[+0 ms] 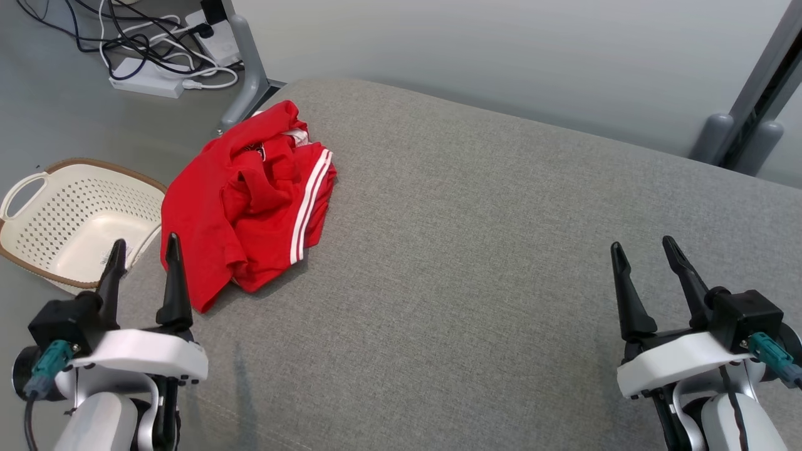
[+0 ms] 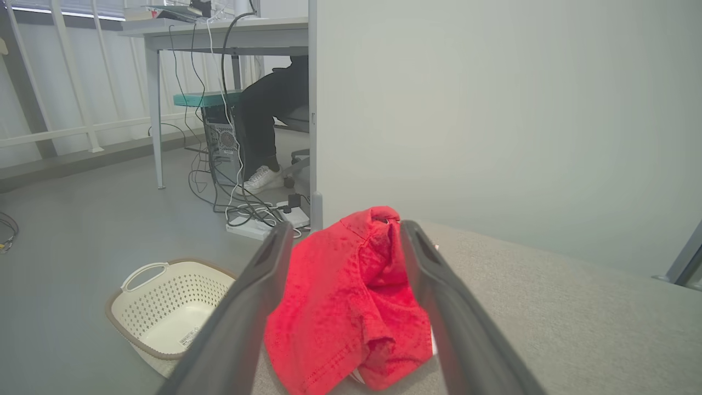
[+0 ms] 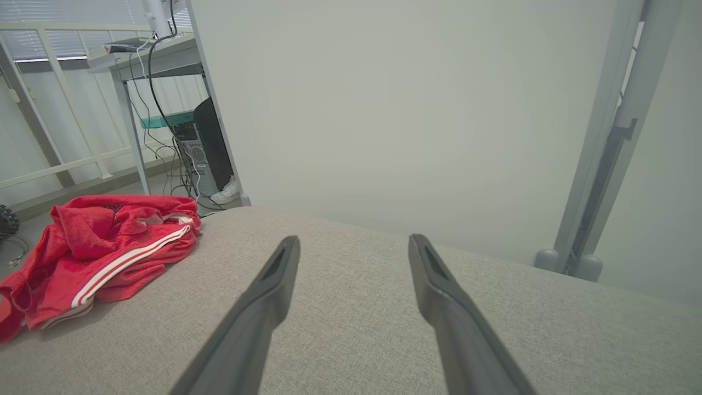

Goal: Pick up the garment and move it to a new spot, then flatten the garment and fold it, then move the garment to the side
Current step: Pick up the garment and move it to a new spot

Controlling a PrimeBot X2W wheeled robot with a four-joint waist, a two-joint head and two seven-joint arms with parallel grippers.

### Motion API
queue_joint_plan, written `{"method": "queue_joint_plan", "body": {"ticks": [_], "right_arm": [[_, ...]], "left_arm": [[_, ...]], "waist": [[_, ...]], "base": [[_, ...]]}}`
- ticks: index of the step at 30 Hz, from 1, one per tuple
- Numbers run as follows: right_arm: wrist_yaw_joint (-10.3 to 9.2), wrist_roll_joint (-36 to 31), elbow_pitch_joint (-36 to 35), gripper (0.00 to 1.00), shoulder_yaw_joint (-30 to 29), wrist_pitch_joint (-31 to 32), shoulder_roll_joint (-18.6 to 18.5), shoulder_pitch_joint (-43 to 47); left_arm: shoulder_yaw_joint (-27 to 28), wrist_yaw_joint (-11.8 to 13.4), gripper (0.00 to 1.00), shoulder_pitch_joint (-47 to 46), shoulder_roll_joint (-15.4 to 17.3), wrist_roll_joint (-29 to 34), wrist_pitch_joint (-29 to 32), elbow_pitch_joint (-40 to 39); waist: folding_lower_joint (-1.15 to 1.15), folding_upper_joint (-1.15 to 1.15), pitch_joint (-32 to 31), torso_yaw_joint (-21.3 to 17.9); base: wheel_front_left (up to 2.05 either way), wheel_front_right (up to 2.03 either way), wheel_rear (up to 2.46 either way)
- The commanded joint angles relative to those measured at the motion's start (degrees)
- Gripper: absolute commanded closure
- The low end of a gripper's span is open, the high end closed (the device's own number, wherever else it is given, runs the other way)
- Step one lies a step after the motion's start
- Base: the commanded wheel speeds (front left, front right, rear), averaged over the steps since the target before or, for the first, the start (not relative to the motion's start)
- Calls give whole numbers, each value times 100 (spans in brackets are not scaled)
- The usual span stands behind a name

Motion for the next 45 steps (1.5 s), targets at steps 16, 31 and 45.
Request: {"method": "queue_joint_plan", "body": {"ticks": [16,31,45], "right_arm": [[11,-161,-319,0,196,229,-112,-434],[11,-242,-333,0,268,207,-106,-739],[11,-188,-161,0,195,25,-61,-722]], "left_arm": [[62,-633,0,-1818,158,-491,479,1419],[46,-1184,50,-3129,286,-786,770,4100],[96,-1203,100,-3416,479,-629,-159,4424]], "waist": [[0,0,914,-632],[0,0,1541,-1116],[0,0,1319,-1083]], "base": [[0,0,0],[0,0,0],[0,0,0]]}}
